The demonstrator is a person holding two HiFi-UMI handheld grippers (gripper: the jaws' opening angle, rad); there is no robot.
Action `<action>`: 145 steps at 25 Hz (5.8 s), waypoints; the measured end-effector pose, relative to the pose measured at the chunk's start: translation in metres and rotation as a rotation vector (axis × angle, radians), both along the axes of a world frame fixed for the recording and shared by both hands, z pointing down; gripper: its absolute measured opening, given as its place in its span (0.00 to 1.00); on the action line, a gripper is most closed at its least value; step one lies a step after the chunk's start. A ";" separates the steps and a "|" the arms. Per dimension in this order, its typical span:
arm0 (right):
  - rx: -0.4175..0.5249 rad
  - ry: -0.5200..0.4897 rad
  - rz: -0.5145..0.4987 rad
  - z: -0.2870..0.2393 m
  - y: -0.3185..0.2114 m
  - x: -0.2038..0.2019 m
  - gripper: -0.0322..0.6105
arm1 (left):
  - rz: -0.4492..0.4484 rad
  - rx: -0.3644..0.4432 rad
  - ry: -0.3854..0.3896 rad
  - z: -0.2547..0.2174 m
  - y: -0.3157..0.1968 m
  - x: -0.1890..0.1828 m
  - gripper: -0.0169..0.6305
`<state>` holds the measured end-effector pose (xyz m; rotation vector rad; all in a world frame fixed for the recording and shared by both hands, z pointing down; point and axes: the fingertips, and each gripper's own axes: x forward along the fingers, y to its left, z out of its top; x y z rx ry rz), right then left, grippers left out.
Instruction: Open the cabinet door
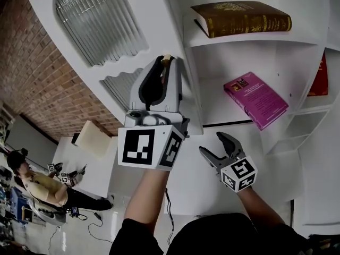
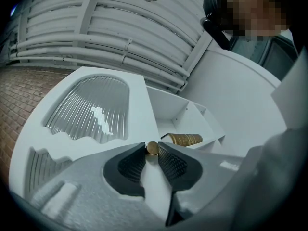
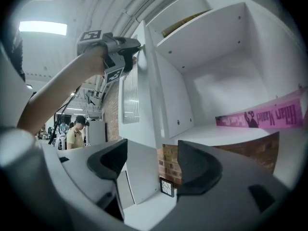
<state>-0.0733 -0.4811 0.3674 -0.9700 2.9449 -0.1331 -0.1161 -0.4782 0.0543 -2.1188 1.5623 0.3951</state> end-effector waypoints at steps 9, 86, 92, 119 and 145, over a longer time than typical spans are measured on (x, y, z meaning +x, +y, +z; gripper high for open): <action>0.023 0.039 -0.077 0.004 -0.020 -0.029 0.42 | -0.022 -0.010 -0.001 0.000 0.000 -0.001 0.16; 0.018 0.030 0.076 0.006 0.213 -0.129 0.16 | 0.313 -0.047 0.133 0.003 0.221 -0.116 0.16; 0.072 0.038 0.073 0.007 0.235 -0.160 0.16 | 0.256 -0.010 0.091 0.004 0.242 -0.146 0.17; 0.082 0.041 -0.053 0.006 0.277 -0.279 0.17 | 0.230 -0.051 0.189 0.009 0.274 -0.266 0.12; -0.080 0.181 0.114 0.071 0.285 -0.125 0.08 | 0.133 -0.254 0.489 0.213 0.354 -0.305 0.06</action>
